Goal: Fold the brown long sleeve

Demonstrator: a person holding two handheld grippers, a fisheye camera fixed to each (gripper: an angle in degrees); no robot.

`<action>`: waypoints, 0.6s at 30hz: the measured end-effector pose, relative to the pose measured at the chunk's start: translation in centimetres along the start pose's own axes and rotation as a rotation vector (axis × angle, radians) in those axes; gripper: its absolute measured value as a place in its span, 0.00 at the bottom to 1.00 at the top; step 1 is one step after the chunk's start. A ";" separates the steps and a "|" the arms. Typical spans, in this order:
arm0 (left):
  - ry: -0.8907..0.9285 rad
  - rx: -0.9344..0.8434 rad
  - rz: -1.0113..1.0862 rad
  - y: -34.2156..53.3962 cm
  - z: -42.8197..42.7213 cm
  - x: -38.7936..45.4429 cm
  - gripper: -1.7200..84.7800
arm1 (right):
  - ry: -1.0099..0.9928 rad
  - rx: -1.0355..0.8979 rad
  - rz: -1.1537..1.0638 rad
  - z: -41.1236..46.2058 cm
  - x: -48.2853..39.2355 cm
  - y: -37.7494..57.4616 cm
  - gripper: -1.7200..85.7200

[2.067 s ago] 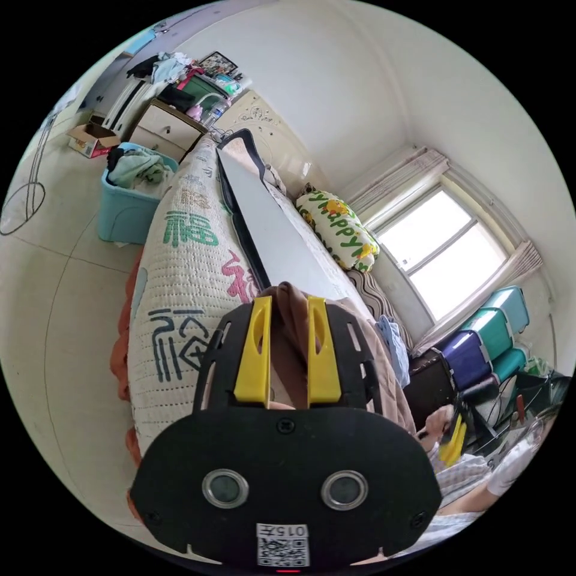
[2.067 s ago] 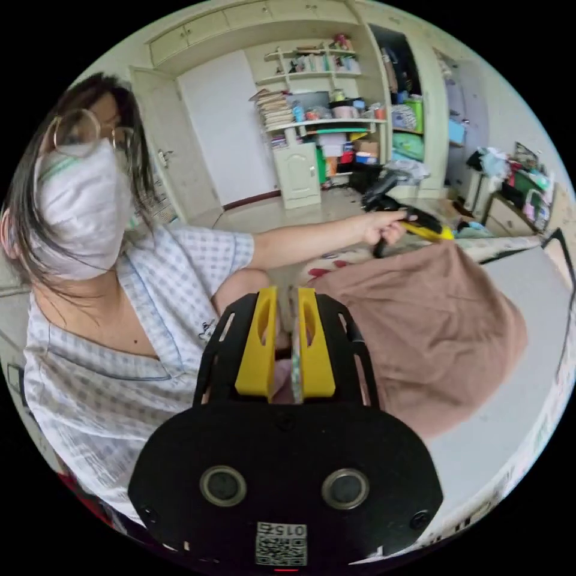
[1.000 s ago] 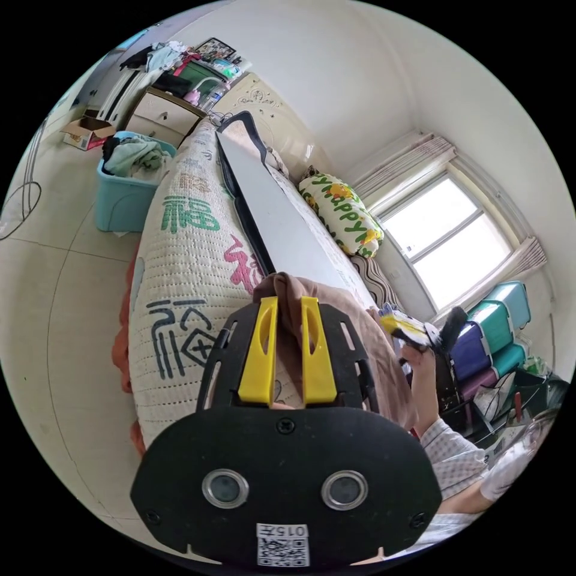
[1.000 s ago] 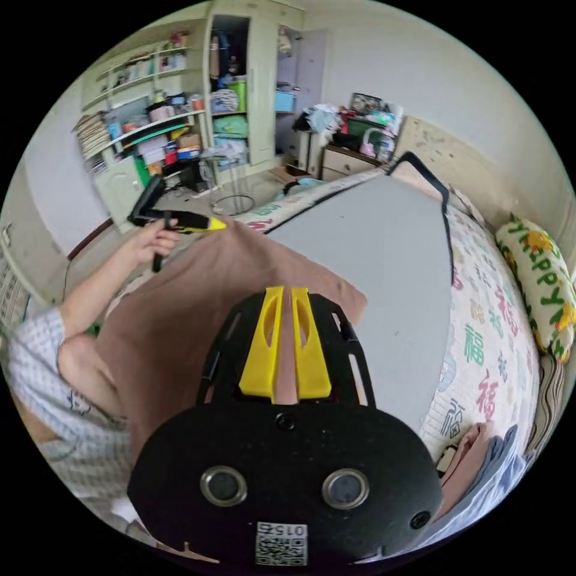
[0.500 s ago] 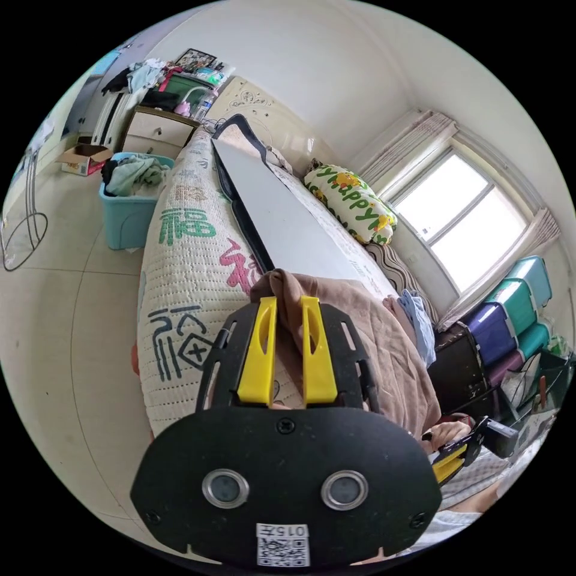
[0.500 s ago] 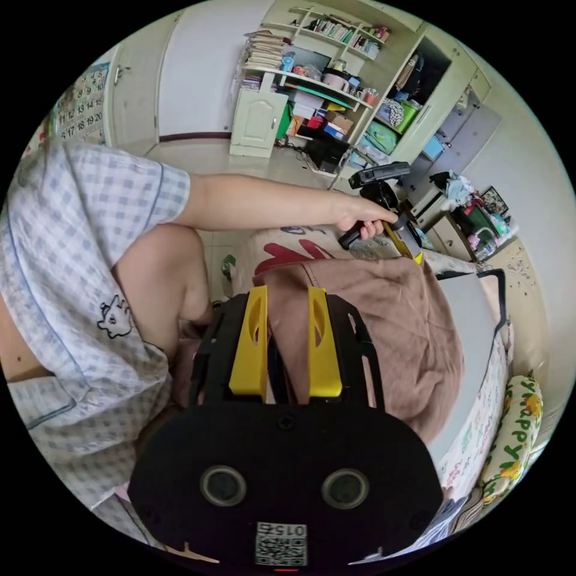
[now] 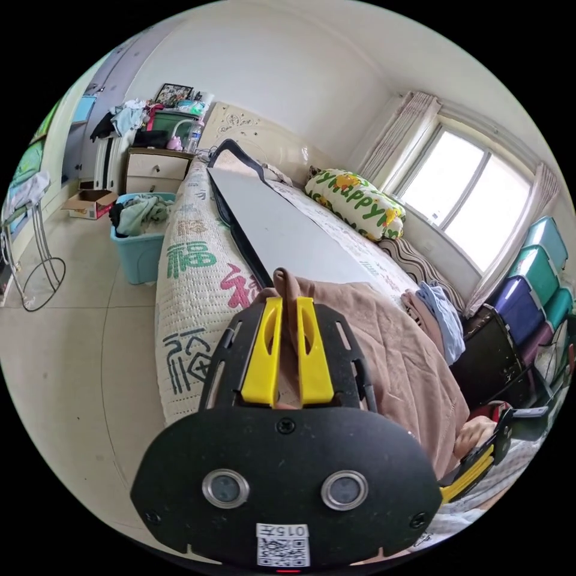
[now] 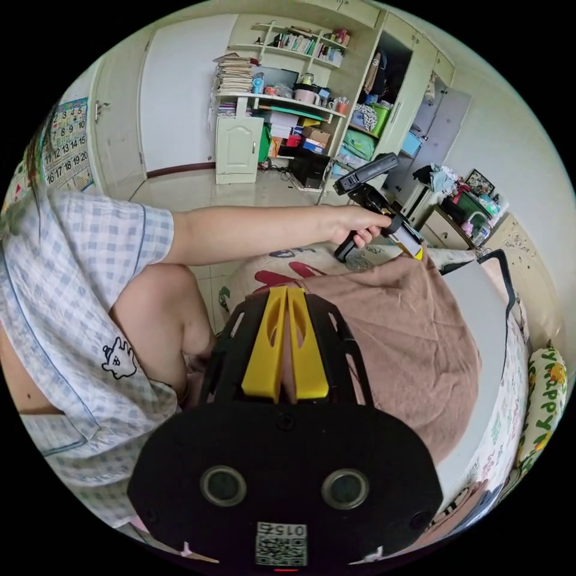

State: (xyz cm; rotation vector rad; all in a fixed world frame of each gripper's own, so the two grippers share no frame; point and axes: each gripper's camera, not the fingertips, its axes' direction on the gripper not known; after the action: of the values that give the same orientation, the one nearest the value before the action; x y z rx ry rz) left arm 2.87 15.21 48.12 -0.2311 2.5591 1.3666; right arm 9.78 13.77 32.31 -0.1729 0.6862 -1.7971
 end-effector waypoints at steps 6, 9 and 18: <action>0.035 0.056 -0.012 -0.7 -0.7 0.7 0.06 | -0.138 -0.023 -0.025 2.0 -1.9 -1.3 0.01; -0.085 -0.097 0.007 -0.6 2.7 0.9 0.07 | -0.046 -0.042 -0.067 2.5 -3.1 -1.0 0.01; 0.004 -0.097 -0.059 -0.4 3.0 -0.6 0.08 | 0.157 0.044 -0.106 -1.3 -4.6 0.8 0.12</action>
State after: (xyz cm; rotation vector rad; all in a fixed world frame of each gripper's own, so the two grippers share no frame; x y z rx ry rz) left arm 3.90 17.52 46.34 -0.3238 2.4711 1.4705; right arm 11.46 18.30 31.85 -0.0390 0.7596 -1.9404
